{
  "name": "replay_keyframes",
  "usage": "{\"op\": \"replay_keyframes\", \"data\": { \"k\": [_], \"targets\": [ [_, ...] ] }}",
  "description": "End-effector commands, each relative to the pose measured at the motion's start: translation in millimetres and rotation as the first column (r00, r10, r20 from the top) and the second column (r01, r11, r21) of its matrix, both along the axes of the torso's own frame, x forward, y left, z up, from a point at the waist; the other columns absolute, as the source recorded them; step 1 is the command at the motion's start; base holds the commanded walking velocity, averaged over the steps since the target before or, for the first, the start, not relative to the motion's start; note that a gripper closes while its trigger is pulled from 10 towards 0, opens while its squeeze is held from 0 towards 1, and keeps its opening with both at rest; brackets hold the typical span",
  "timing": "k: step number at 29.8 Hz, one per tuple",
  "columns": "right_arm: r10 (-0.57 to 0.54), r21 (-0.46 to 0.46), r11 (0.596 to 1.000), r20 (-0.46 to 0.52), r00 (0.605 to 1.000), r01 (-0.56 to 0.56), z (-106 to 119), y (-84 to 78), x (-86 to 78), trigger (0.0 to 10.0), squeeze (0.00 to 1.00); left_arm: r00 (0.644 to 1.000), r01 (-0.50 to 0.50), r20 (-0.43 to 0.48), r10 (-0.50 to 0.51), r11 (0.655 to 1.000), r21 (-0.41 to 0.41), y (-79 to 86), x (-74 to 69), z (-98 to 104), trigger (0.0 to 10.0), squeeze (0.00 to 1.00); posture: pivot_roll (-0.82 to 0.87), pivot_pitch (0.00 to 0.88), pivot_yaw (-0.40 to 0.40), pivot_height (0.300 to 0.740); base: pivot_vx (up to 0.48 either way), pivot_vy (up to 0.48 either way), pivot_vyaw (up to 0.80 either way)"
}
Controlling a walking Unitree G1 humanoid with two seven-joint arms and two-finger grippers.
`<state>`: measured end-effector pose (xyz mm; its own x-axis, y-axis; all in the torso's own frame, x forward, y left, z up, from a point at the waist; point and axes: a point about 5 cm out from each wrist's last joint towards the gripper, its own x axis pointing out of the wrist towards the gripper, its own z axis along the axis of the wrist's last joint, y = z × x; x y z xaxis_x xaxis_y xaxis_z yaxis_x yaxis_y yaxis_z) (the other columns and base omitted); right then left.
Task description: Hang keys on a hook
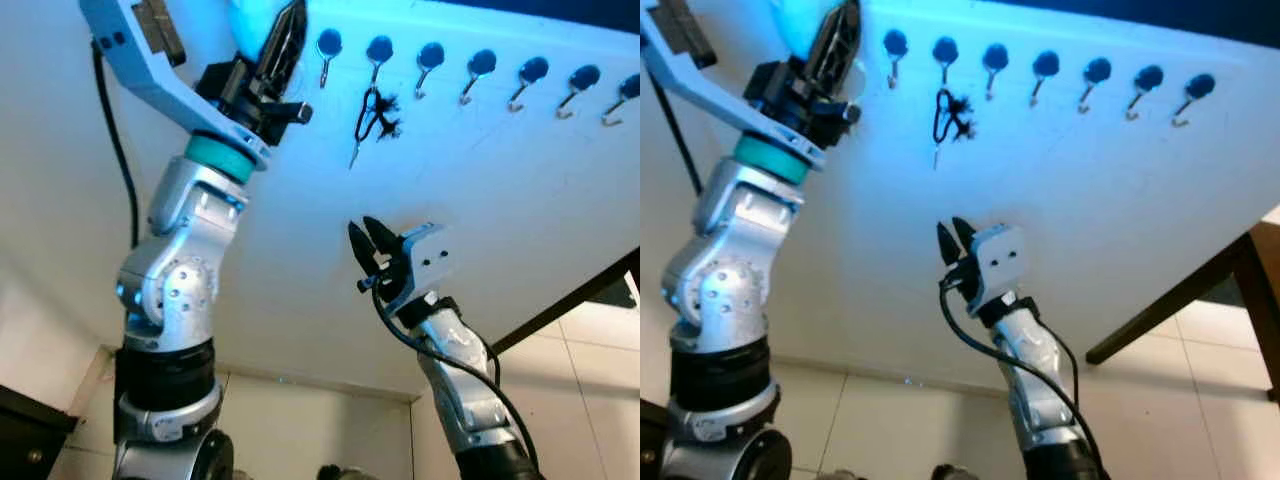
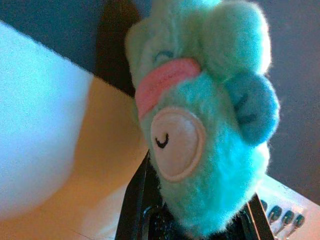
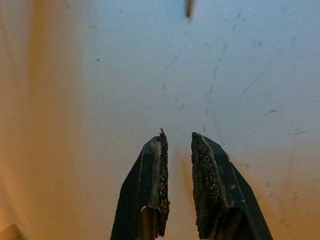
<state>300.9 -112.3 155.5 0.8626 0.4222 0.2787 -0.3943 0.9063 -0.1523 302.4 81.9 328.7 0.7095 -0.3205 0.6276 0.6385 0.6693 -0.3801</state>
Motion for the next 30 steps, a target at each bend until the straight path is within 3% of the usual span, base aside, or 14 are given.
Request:
{"op": "replay_keyframes", "data": {
  "k": [1, 7, 13, 18, 26, 29, 30],
  "targets": [
    [-0.005, -0.013, 1.000, -0.021, 1.000, 0.005, -6, -1.7, -0.3, 10.0, 0.00, 0.996, 0.082, -0.020, -0.083, 0.994, -0.070, -20.3, 1.8, 8, 10.0, 0.00, 0.04, 0.086, 0.024, 0.740, 0.000, 0.000, 0.00],
    [-0.022, -0.036, 0.999, -0.041, 0.999, 0.021, -14, -8.6, -1.1, 10.0, 0.00, 0.973, 0.217, -0.033, -0.227, 0.959, -0.179, -39.3, 6.7, 16, 10.0, 0.00, 0.02, 0.091, 0.025, 0.740, 0.000, 0.000, 0.00],
    [-0.032, -0.048, 0.998, -0.038, 0.999, 0.030, -14, -12.3, 0.1, 10.0, 0.00, 0.960, 0.242, -0.077, -0.270, 0.935, -0.259, -47.7, 15.1, 15, 10.0, 0.00, 0.00, 0.095, 0.019, 0.740, 0.000, 0.000, 0.00],
    [-0.038, -0.058, 0.998, -0.028, 0.999, 0.037, -12, -15.9, 1.3, 10.0, 0.00, 0.960, 0.222, -0.109, -0.259, 0.937, -0.269, -53.1, 21.0, 13, 10.0, 0.00, -0.01, 0.096, 0.020, 0.740, 0.000, 0.000, 0.00],
    [-0.050, -0.061, 0.997, -0.020, 0.999, 0.048, -12, -17.7, 0.0, 10.0, 0.00, 0.974, 0.172, -0.100, -0.202, 0.953, -0.249, -44.3, 21.1, 14, 10.0, 0.00, -0.01, 0.100, 0.026, 0.740, 0.000, 0.000, 0.00],
    [-0.047, -0.060, 0.997, -0.024, 0.999, 0.045, -14, -15.6, -1.3, 10.0, 0.00, 0.999, 0.026, -0.041, -0.029, 0.996, -0.084, -34.9, 14.5, 13, 10.0, 0.00, 0.01, 0.102, 0.027, 0.740, 0.000, 0.000, 0.00],
    [-0.047, -0.060, 0.997, -0.024, 0.999, 0.045, -14, -15.6, -1.3, 10.0, 0.00, 0.999, 0.026, -0.041, -0.029, 0.996, -0.084, -34.9, 14.5, 13, 10.0, 0.00, 0.01, 0.102, 0.027, 0.740, 0.000, 0.000, 0.00]
  ]
}}
